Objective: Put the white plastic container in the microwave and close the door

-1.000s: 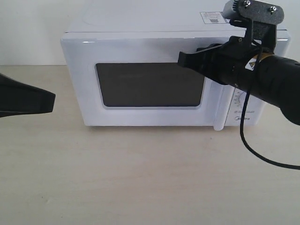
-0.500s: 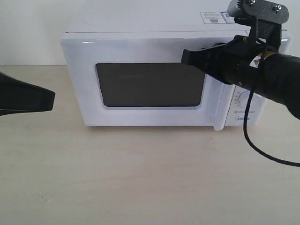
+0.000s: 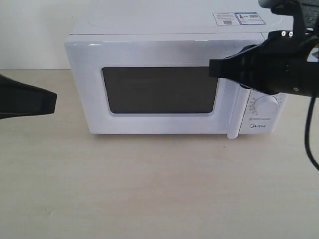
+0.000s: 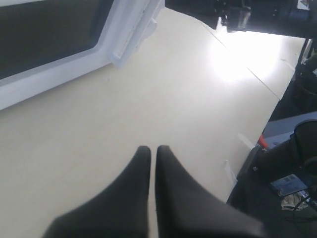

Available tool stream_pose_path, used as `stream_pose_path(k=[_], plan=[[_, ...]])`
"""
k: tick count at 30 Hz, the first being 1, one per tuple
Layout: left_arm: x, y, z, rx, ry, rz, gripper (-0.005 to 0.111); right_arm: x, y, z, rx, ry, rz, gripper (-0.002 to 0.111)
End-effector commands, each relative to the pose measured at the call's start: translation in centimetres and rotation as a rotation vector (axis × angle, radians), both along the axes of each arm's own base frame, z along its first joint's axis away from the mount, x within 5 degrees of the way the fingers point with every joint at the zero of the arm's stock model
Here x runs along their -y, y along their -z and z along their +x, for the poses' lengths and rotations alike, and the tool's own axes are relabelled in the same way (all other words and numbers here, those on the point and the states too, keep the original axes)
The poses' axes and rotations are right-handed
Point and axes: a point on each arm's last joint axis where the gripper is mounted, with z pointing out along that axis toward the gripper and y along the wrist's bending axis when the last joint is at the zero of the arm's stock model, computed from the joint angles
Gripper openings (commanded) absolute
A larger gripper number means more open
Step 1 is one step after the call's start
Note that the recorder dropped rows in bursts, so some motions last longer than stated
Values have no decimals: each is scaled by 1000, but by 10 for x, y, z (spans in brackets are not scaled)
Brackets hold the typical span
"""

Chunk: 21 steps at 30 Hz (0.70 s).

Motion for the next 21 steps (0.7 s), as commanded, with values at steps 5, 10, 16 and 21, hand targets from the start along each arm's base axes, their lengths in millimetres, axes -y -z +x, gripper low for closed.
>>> stream_pose_path(k=[5,10,16,21], plan=[[-1,-18,-21,90,-5,-39,4,24,-36,-55,-9,-83,-40,0],[-1,-22,-28,79,-21,-62,4,33,-45,-76,-16,-105,-38,0],[3,-23,-39,4,76,-97,4,41,-39,-98,-140,-151,-92,0],[6,-37,-53,110,117,-181,4,41,-36,-100,-177,-161,-110,0]])
